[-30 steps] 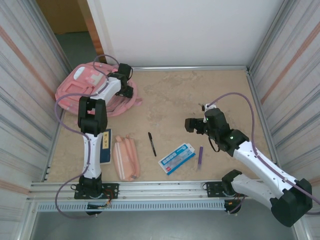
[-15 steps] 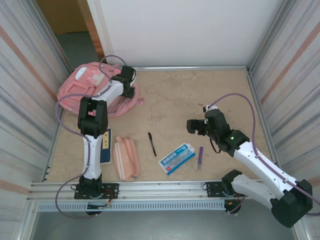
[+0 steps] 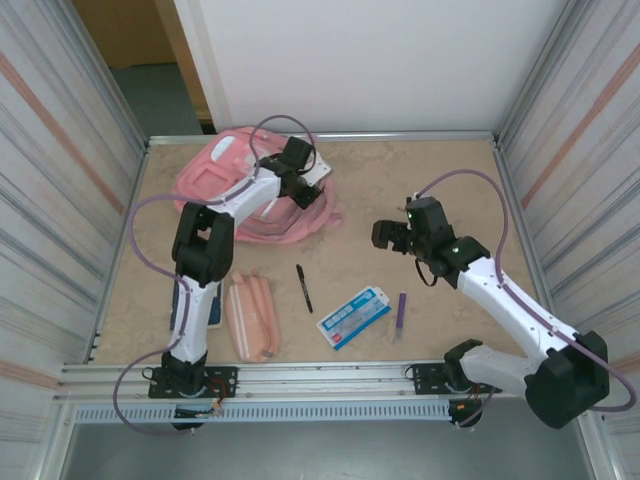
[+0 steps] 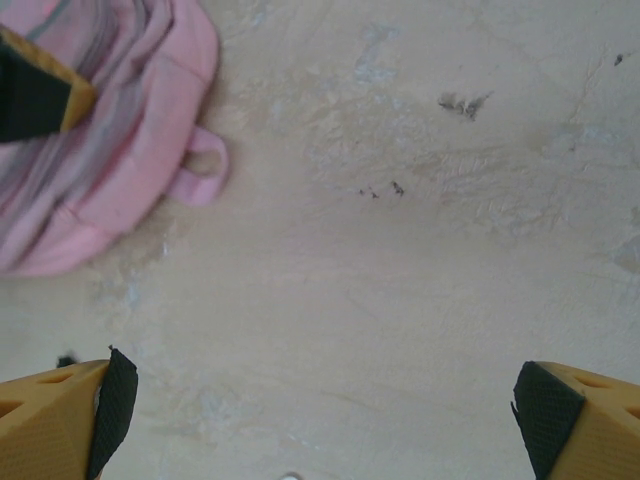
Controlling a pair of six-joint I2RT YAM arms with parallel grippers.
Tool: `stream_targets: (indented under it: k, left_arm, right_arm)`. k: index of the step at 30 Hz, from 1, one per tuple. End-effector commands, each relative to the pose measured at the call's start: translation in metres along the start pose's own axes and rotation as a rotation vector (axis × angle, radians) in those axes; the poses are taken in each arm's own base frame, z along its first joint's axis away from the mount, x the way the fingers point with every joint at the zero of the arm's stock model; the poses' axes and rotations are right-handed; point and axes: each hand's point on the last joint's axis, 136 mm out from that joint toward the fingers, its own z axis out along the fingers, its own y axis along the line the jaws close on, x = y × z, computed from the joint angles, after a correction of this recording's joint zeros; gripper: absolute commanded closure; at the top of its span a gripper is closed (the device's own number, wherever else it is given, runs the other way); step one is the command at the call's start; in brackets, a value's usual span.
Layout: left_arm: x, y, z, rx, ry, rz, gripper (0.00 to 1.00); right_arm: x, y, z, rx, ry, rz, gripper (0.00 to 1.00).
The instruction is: Pack the student bag
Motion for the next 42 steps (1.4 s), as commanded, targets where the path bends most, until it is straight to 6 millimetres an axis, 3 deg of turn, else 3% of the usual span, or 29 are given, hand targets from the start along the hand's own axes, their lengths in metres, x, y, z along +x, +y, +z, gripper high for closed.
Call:
stream_targets:
  k: [1, 7, 13, 18, 23, 28, 31, 38, 42]
  left_arm:
    - [-0.066, -0.010, -0.091, 0.020, -0.220, 0.110, 1.00]
    - [-0.066, -0.043, -0.142, 0.174, -0.313, 0.068, 1.00]
    - [-0.032, -0.072, -0.166, 0.272, -0.349, -0.053, 1.00]
    - [-0.019, -0.072, -0.159, 0.211, -0.423, 0.000, 1.00]
    - [-0.030, -0.063, -0.167, 0.145, -0.511, 0.097, 1.00]
    - [-0.026, -0.081, -0.164, 0.204, -0.538, 0.234, 1.00]
    - [-0.018, -0.091, -0.156, 0.228, -0.522, 0.262, 1.00]
    - [-0.018, -0.092, -0.158, 0.237, -0.523, 0.234, 1.00]
    - [-0.018, -0.094, -0.160, 0.239, -0.531, 0.236, 1.00]
  right_arm:
    - [-0.004, 0.007, 0.008, -0.078, 0.076, 0.127, 0.01]
    - [-0.021, 0.013, 0.038, -0.111, 0.148, 0.164, 0.00]
    - [-0.038, 0.026, 0.069, -0.105, 0.183, 0.122, 0.01]
    - [-0.042, 0.057, 0.087, -0.317, 0.256, 0.210, 0.01]
    - [-0.028, 0.054, 0.103, -0.392, 0.357, 0.359, 0.05]
    - [-0.022, 0.073, 0.104, -0.482, 0.425, 0.416, 0.08]
    - [-0.029, 0.080, 0.104, -0.491, 0.444, 0.440, 0.13]
    - [-0.027, 0.091, 0.120, -0.491, 0.487, 0.484, 0.45]
    - [-0.010, 0.103, 0.128, -0.505, 0.536, 0.509, 0.46]
